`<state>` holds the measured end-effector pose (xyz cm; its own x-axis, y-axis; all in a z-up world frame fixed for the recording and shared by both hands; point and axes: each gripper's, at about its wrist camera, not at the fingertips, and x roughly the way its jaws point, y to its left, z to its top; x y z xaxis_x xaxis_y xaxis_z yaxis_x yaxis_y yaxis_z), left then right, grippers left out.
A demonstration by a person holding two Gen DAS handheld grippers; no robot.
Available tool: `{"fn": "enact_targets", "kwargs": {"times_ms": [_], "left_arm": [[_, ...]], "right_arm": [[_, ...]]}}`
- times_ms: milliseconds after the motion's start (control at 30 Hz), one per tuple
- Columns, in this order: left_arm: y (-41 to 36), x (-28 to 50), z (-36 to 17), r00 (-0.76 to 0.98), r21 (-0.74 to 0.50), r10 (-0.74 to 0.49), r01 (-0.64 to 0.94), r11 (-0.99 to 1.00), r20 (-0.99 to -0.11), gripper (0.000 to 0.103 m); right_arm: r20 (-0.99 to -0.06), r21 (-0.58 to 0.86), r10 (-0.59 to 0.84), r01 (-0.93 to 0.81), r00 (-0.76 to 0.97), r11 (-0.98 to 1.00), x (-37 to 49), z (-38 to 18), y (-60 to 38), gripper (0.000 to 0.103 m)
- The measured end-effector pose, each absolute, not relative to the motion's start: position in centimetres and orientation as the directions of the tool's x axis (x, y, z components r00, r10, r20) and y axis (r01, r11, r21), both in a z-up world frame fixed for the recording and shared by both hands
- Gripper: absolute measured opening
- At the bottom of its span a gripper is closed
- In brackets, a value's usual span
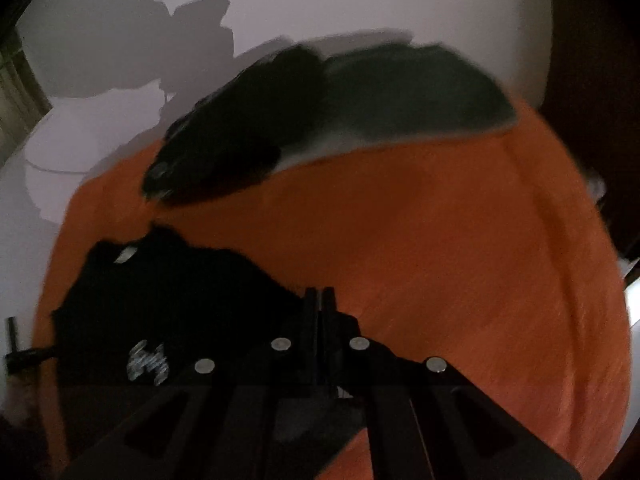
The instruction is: Fold clothes
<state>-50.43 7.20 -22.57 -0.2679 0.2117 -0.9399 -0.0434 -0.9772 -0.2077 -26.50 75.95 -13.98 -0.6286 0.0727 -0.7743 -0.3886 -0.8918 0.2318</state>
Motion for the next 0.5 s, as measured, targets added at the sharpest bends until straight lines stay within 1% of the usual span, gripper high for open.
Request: {"fn": "enact_targets", "kwargs": {"times_ms": [100, 167, 200, 233, 267, 300, 333, 400, 467, 500], "left_arm": [[7.4, -50.4, -22.4, -0.267, -0.204, 0.211, -0.053, -0.977, -0.940, 0.027], [7.9, -51.0, -22.9, -0.265, -0.201, 0.210, -0.063, -0.978, -0.941, 0.027], [7.9, -51.1, -22.8, -0.265, -0.200, 0.210, -0.067, -0.978, -0.941, 0.028], [7.8, -51.1, -22.8, -0.264, -0.202, 0.213, -0.070, -0.977, -0.941, 0.028], [7.7, -51.1, -22.8, -0.263, -0.205, 0.216, -0.071, -0.976, -0.940, 0.028], [7.6, -51.2, -22.8, -0.262, -0.208, 0.219, -0.069, -0.976, -0.940, 0.028], [7.5, -51.3, -22.8, -0.262, -0.210, 0.221, -0.068, -0.975, -0.940, 0.028], [7.3, -51.6, -22.8, -0.264, -0.213, 0.220, -0.057, -0.975, -0.939, 0.028], [8.4, -52.5, -23.3, -0.268, -0.231, 0.234, -0.043, -0.972, -0.935, 0.029], [8.4, -52.7, -23.3, -0.270, -0.245, 0.245, -0.034, -0.969, -0.931, 0.029]], "right_arm": [[-0.720, 0.137, 0.216, -0.440, -0.660, -0.887, -27.0, -13.3, 77.5, 0.000], [-0.713, 0.144, 0.229, -0.458, -0.663, -0.877, -27.0, -13.0, 78.3, 0.000], [-0.741, 0.199, 0.176, -0.463, -0.648, -0.864, -27.0, -13.6, 79.0, 0.006], [-0.766, 0.255, 0.118, -0.467, -0.632, -0.847, -26.9, -14.3, 79.7, 0.017], [-0.786, 0.325, 0.043, -0.471, -0.617, -0.820, -26.3, -15.2, 80.2, 0.025], [-0.798, 0.412, -0.054, -0.478, -0.600, -0.776, -25.5, -16.6, 80.5, 0.036], [-0.802, 0.458, -0.115, -0.481, -0.586, -0.748, -24.8, -17.8, 80.3, 0.042], [-0.821, 0.454, -0.141, -0.483, -0.553, -0.749, -23.9, -18.9, 79.6, 0.043], [-0.824, 0.426, -0.122, -0.463, -0.553, -0.777, -23.8, -19.2, 78.8, 0.043], [-0.823, 0.408, -0.106, -0.452, -0.557, -0.793, -23.9, -19.2, 78.4, 0.041]]}}
